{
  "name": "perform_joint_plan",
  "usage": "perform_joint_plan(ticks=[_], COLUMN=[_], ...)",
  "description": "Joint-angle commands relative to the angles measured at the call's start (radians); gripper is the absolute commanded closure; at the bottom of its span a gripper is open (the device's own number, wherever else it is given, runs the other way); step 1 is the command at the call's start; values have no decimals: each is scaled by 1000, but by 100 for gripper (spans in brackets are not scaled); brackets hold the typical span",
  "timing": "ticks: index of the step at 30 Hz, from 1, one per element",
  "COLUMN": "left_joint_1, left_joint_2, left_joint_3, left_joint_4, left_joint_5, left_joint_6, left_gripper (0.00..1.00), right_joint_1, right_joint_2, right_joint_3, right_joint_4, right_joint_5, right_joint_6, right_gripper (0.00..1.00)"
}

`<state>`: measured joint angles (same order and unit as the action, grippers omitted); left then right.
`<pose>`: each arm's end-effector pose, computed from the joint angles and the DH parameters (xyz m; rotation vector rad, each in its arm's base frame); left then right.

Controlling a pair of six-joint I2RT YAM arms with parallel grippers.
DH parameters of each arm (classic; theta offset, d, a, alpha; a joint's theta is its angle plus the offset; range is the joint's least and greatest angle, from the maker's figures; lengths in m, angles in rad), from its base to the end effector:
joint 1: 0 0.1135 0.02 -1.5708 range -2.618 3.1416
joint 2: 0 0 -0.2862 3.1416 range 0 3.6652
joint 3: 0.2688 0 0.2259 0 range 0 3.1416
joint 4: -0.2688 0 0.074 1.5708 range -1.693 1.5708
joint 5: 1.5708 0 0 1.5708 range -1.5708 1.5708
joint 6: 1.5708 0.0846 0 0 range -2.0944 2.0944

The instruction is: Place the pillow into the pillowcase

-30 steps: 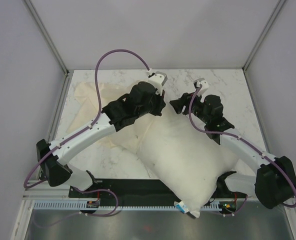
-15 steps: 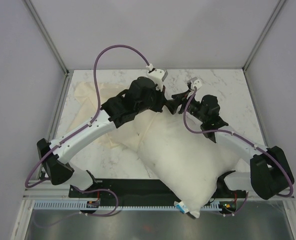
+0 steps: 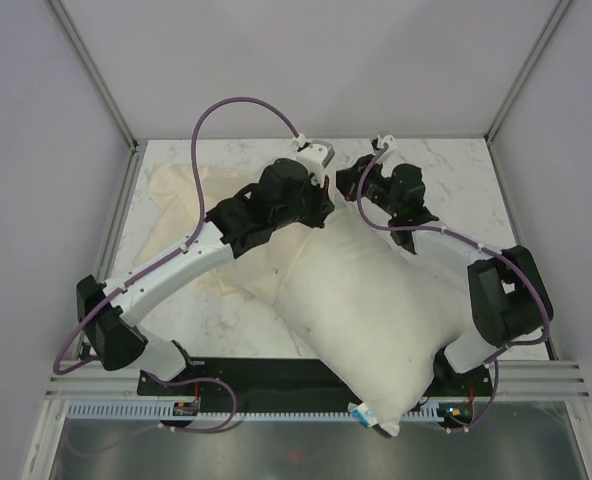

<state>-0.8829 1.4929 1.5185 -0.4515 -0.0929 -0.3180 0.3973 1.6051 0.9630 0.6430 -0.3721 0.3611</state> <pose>0.2334 -0.2716 0.3990 0.5146 1.9946 -0.6707 0.3505 0.1804 0.3173 -0.3328 1.6062 0.8791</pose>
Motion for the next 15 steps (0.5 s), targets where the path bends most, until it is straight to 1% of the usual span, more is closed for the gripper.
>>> perform_joint_plan(ticks=[1, 2, 3, 5, 6, 7, 9, 12, 14, 15], left_joint_1=[-27, -25, -27, -30, -33, -36, -56, -89, -114, -119], left_joint_2=[-78, -89, -100, -149, -167, -209, -252, -325, -361, -364], left_joint_3=[-90, -119, -185, -256, -320, -348, -424, -506, -541, -570], left_joint_4=[65, 65, 62, 62, 62, 56, 54, 50, 51, 51], left_joint_5=[95, 72, 11, -63, -95, -161, -238, -316, -359, -411], left_joint_6=[-41, -35, -33, -38, -38, -41, -47, -65, -82, -88], left_gripper=[94, 90, 80, 65, 51, 44, 36, 32, 32, 32], right_joint_1=[-89, -101, -110, -138, -146, -161, -176, -212, -251, -265], right_joint_2=[-40, -60, -85, -166, -195, -245, -302, -336, -355, -364], right_joint_3=[-36, -59, -107, -153, -190, -202, -221, -213, -214, -221], right_joint_4=[109, 104, 103, 64, 43, 20, -75, -212, -276, -282], right_joint_5=[53, 62, 68, 111, 130, 150, 225, 317, 346, 343], right_joint_6=[134, 145, 159, 164, 162, 157, 153, 145, 168, 176], right_gripper=[100, 100, 100, 100, 100, 100, 100, 100, 100, 100])
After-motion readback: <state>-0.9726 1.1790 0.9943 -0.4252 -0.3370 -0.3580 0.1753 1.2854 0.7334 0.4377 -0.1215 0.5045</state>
